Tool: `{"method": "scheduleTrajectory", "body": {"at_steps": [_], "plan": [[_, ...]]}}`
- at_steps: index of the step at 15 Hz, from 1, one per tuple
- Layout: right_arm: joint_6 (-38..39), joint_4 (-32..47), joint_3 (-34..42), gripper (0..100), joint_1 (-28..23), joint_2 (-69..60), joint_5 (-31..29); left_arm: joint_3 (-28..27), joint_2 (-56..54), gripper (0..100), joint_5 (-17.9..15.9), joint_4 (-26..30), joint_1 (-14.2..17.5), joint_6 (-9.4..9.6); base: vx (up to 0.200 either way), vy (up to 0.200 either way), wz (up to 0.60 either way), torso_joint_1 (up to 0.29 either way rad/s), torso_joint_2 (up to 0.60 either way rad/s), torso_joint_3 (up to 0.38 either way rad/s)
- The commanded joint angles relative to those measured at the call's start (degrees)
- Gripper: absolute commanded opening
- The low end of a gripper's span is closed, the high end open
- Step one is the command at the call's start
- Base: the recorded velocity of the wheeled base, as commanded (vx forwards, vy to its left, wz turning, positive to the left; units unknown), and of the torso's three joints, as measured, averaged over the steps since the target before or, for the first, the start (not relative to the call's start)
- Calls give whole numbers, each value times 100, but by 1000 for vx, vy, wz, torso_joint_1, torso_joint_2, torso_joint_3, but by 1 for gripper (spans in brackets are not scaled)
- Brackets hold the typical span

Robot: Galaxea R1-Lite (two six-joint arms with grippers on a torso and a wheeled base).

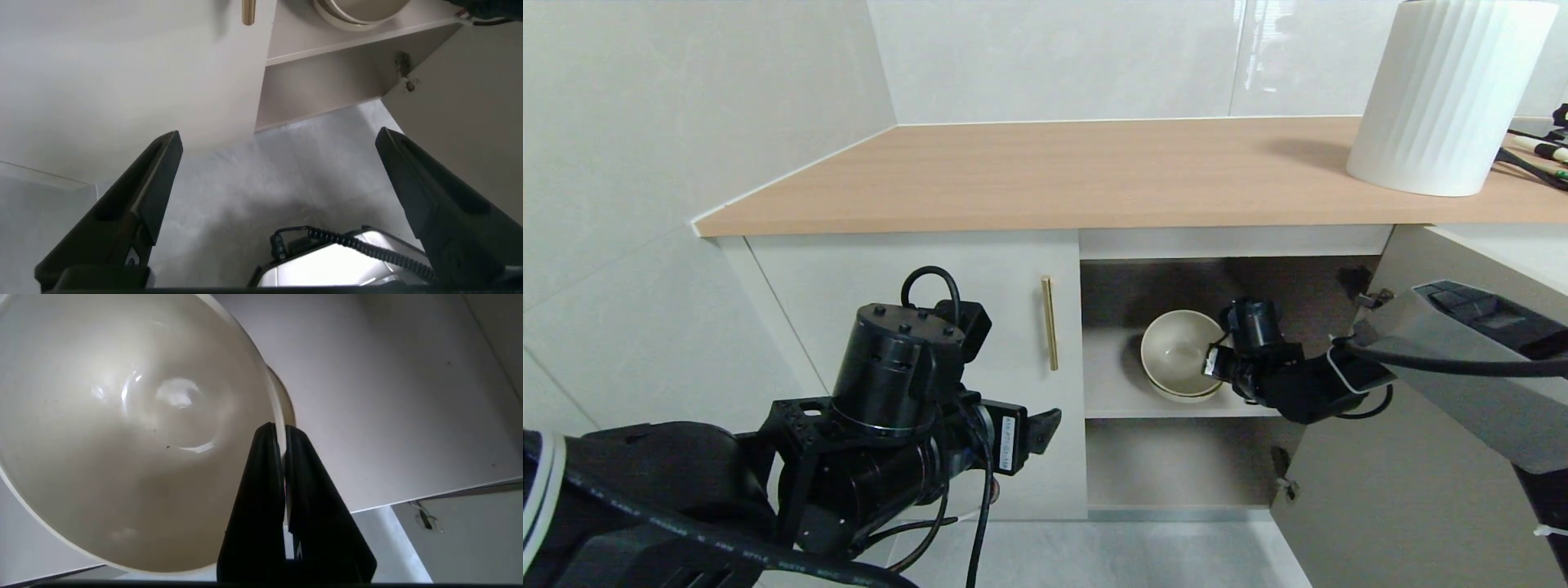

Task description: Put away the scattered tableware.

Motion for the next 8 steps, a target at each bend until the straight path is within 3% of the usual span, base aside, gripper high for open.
{"method": "scheduleTrajectory", "body": {"at_steps": [1, 8], "plan": [[1, -6, -1, 0, -37, 29, 5, -1, -2, 100, 1, -2, 3, -3, 0, 0, 0, 0, 0, 0], [1, 108, -124, 0, -37, 108, 5, -1, -37, 100, 1, -2, 21, -3, 0, 0, 0, 0, 0, 0]]}}
